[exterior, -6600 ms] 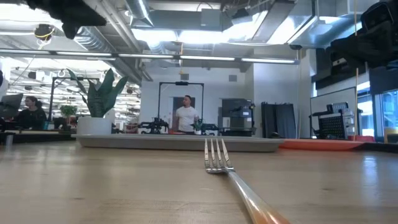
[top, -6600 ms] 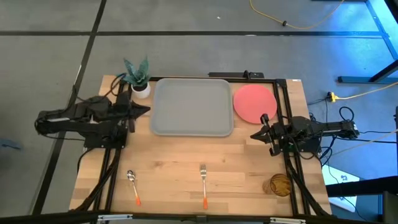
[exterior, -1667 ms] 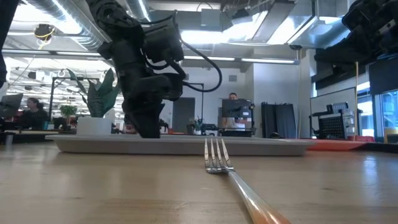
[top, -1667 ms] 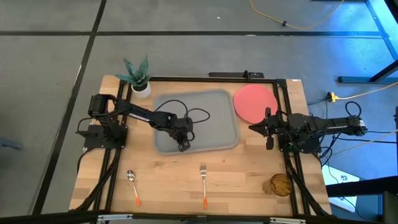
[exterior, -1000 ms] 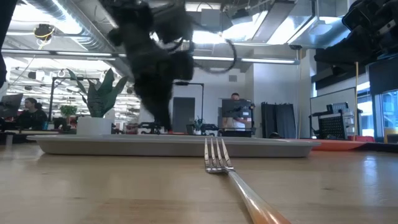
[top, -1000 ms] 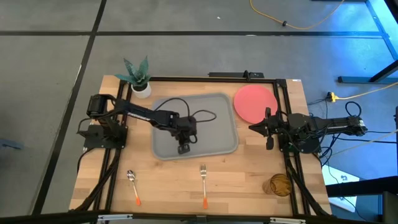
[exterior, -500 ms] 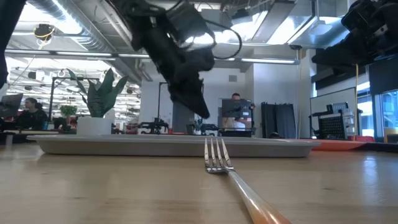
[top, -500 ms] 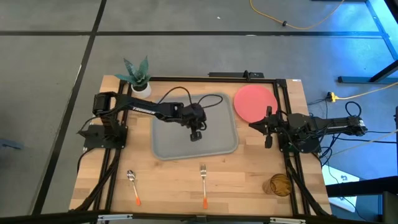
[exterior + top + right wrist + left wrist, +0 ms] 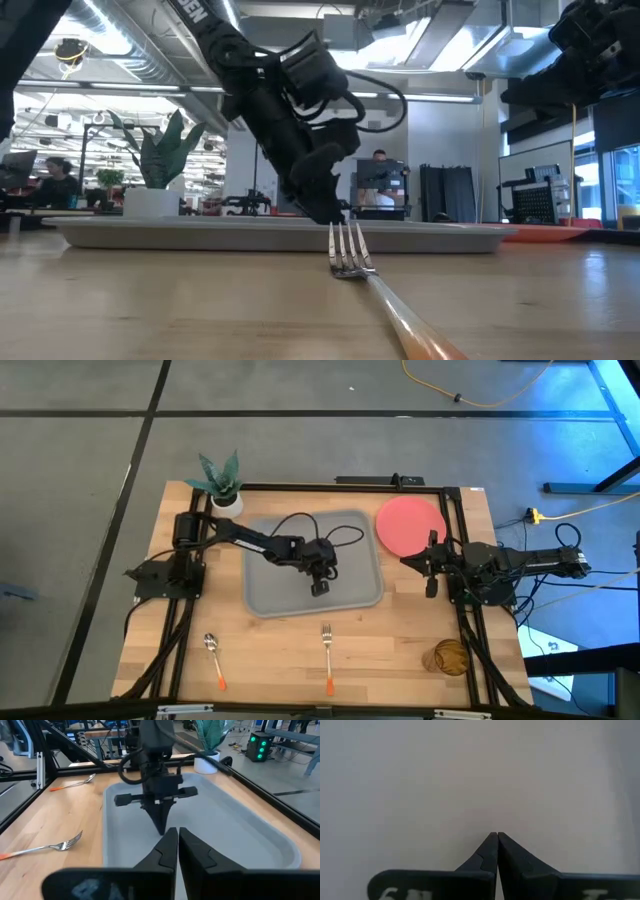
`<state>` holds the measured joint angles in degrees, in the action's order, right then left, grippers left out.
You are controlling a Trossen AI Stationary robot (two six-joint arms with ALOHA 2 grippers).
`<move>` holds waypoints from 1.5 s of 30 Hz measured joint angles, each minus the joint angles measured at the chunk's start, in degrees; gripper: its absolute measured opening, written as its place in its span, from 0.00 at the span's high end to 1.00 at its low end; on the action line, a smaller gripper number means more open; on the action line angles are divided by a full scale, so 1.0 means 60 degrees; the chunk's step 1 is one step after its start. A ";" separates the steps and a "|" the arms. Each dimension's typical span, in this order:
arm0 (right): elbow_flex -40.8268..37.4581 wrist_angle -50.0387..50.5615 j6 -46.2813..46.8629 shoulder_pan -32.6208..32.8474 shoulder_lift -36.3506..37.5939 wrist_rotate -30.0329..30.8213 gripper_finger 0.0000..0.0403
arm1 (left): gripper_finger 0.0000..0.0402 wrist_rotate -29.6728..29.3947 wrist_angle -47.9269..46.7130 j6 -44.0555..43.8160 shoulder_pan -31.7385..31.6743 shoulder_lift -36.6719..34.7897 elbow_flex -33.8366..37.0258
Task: Pick and place plate/cup/fork/spoon on tray
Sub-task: Move the gray tray to the center of the table, then put the pink plate on the gray tray
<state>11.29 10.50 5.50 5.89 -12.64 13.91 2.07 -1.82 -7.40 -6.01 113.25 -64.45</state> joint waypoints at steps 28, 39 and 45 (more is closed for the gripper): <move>0.0000 -0.0051 0.0337 0.0000 0.0004 -0.0324 0.95 | 1.00 0.0888 -0.1145 0.0858 0.0449 -0.0134 -0.0961; 0.0626 0.1336 0.0548 0.0004 -0.0247 0.1038 0.99 | 1.00 -0.0036 -0.3154 0.1108 0.0790 -0.0138 -0.2840; 0.1980 0.2916 0.1075 0.0000 -0.1459 0.1665 0.99 | 1.00 -0.0787 -0.4311 0.0994 0.0786 -0.0141 -0.3630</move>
<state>23.17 28.00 11.95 5.89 -21.40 23.90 -2.66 -27.69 -1.44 -1.30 112.40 -86.22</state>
